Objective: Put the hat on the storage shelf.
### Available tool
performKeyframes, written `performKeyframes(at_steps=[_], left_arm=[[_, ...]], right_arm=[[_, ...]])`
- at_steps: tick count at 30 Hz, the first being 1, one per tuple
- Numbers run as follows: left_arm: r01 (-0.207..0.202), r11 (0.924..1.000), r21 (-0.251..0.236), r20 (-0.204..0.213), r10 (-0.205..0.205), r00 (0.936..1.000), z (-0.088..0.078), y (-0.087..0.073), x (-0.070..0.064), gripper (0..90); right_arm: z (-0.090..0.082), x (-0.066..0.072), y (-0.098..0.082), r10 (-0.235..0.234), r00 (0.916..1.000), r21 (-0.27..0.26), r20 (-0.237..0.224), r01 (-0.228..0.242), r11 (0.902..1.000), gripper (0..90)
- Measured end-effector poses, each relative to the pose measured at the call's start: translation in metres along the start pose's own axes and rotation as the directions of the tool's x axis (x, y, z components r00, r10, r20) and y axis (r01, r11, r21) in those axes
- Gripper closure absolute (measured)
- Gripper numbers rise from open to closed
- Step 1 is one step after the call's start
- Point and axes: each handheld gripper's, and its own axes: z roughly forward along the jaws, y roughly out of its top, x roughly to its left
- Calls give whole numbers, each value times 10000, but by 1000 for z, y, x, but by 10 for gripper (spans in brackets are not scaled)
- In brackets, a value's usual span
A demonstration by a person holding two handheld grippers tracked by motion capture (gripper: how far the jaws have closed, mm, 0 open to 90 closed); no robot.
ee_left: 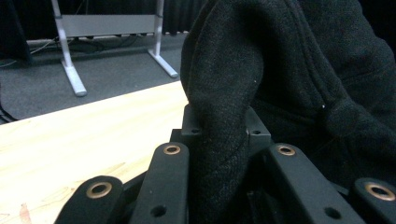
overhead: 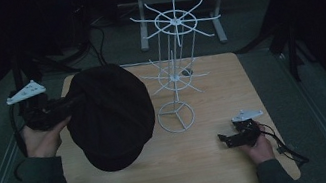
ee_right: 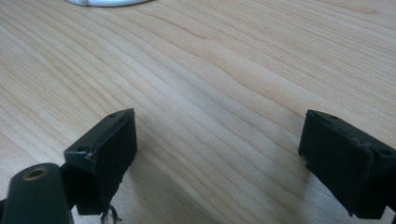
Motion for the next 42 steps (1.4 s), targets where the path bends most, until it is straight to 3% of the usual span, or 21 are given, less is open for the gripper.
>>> performKeyframes(at_steps=[42], left_arm=[[-306, 9958, -862, 791, 374, 9962, 5, 33, -12, 776]], right_arm=[[-1, 0, 0, 69, 10000, -27, 45, -69, 10000, 133]])
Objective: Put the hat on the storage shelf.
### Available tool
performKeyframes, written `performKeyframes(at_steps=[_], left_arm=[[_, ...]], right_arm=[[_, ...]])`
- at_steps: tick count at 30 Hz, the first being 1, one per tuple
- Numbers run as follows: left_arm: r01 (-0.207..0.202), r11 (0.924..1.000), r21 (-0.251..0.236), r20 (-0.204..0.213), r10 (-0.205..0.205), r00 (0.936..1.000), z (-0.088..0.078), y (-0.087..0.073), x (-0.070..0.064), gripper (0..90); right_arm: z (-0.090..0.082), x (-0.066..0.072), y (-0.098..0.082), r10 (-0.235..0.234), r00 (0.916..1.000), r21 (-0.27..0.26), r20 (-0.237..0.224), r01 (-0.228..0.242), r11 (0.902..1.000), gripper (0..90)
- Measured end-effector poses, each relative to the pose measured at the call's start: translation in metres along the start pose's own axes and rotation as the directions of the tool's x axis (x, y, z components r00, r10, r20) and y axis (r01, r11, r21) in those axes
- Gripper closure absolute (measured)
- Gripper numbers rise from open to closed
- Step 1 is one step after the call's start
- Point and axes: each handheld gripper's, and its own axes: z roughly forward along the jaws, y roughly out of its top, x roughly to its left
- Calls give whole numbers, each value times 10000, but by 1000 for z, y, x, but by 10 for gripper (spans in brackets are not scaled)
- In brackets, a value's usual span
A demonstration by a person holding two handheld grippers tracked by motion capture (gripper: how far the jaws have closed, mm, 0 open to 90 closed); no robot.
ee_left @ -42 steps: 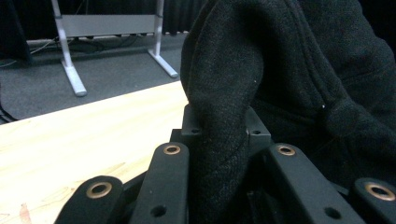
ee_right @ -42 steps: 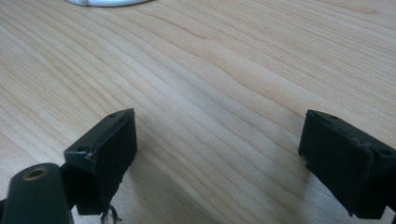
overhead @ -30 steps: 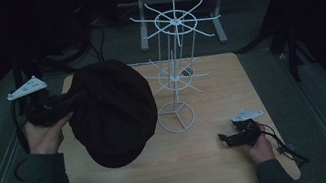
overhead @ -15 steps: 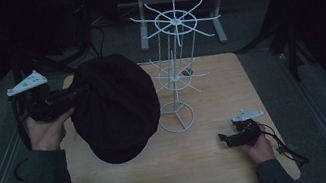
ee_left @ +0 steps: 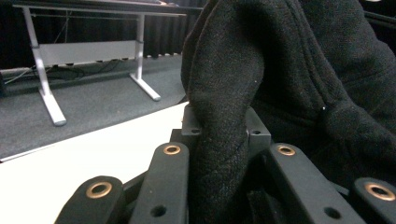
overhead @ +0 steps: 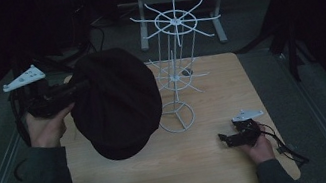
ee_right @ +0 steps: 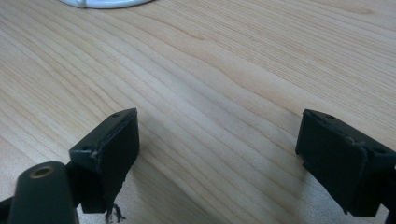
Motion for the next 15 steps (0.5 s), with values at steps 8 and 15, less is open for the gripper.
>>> performKeyframes(at_steps=[8, 15], left_arm=[[4, 9998, -189, 75, -3, 10000, 0, 4, -2, 776], [18, 9994, -340, 185, -12, 9998, -1, 10, -2, 776]], right_arm=[[0, 0, 0, 0, 10000, 1, 2, 0, 10000, 133], [0, 0, 0, 2, 10000, 1, 2, -2, 10000, 133]])
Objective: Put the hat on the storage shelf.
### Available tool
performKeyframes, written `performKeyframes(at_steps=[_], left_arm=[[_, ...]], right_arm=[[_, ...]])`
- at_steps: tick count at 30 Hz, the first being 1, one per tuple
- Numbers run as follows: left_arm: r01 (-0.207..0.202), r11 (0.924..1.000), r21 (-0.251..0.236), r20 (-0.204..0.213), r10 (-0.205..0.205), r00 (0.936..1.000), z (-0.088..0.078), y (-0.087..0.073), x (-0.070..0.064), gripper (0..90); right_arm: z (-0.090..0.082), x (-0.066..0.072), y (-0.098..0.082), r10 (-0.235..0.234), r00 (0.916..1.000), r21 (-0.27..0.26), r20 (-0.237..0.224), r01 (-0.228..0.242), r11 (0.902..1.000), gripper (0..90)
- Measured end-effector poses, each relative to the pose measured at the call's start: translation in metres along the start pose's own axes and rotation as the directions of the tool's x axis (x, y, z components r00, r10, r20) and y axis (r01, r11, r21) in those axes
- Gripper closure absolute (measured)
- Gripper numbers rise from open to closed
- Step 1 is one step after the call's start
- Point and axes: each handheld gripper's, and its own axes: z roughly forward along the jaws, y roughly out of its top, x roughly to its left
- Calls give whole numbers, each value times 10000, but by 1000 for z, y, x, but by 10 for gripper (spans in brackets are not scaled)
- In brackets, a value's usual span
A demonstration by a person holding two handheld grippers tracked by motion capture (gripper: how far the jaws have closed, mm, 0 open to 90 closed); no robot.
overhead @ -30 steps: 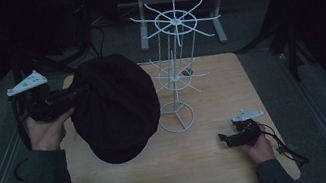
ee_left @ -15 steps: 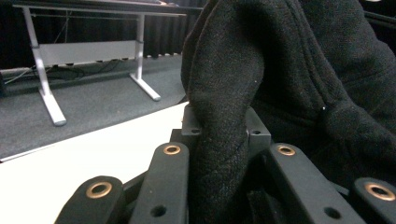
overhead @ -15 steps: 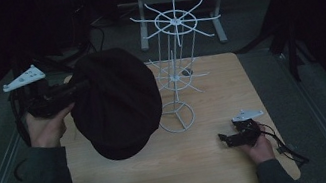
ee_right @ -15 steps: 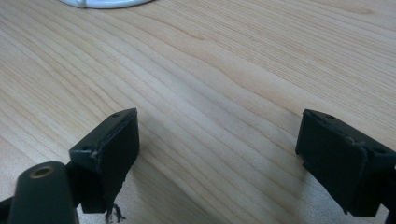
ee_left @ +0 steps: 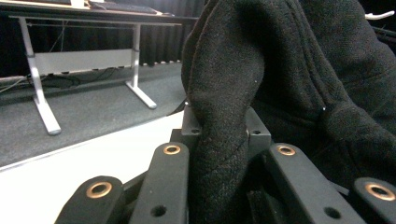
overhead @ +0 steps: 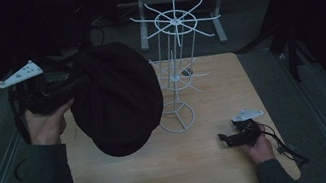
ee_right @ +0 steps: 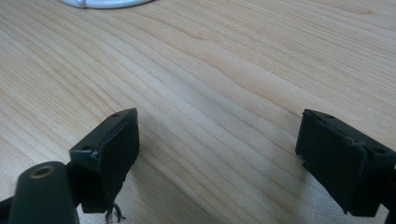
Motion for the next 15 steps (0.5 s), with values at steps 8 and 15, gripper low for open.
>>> performKeyframes(at_steps=[8, 15], left_arm=[[147, 9997, -175, 149, -145, 9998, 0, 2, 2, 776], [242, 9993, -283, 255, -235, 9994, -1, 3, 3, 776]], right_arm=[[0, 0, 0, 12, 10000, 7, -2, -12, 10000, 134], [0, 0, 0, 14, 10000, 10, -4, -14, 10000, 134]])
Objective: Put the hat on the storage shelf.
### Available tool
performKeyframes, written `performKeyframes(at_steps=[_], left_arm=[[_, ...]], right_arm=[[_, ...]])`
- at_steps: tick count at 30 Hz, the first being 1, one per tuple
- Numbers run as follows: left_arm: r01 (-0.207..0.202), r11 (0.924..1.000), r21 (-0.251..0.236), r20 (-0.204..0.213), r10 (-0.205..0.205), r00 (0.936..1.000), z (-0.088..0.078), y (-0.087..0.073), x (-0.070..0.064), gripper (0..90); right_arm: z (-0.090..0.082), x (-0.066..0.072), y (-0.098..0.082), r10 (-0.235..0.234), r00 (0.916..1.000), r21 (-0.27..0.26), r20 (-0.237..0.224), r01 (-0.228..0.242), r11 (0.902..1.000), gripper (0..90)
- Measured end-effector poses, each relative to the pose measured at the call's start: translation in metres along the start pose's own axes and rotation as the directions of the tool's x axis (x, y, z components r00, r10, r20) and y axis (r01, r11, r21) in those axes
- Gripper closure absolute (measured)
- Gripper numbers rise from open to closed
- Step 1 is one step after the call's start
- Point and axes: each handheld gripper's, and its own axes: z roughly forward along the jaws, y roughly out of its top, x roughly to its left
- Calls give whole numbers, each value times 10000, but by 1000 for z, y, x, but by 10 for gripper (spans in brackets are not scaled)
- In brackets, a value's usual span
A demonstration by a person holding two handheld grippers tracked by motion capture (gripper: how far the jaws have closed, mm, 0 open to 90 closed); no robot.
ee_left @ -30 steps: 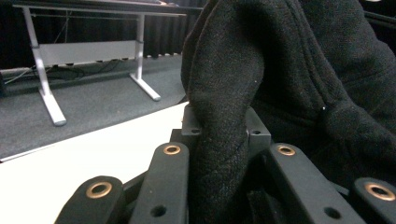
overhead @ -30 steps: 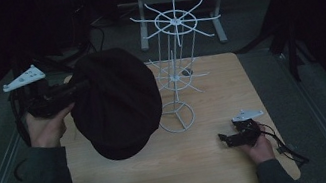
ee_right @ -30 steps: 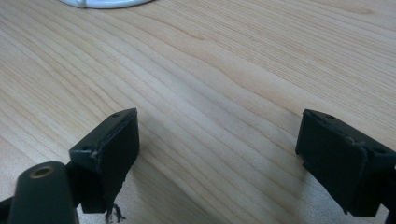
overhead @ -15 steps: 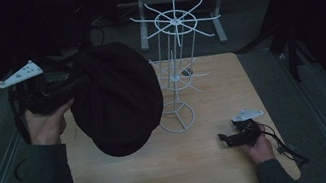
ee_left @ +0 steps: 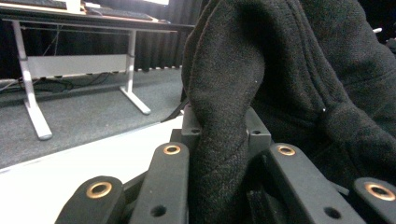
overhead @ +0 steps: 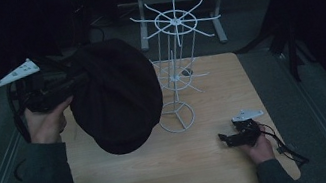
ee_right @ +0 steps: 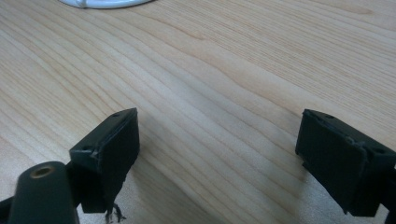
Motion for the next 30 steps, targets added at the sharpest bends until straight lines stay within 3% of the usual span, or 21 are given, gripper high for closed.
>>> performKeyframes(at_steps=[30], left_arm=[[-182, 9986, -499, 306, 197, 9993, 0, 14, -7, 776]], right_arm=[[0, 0, 0, 14, 10000, 1, 9, -14, 10000, 135]])
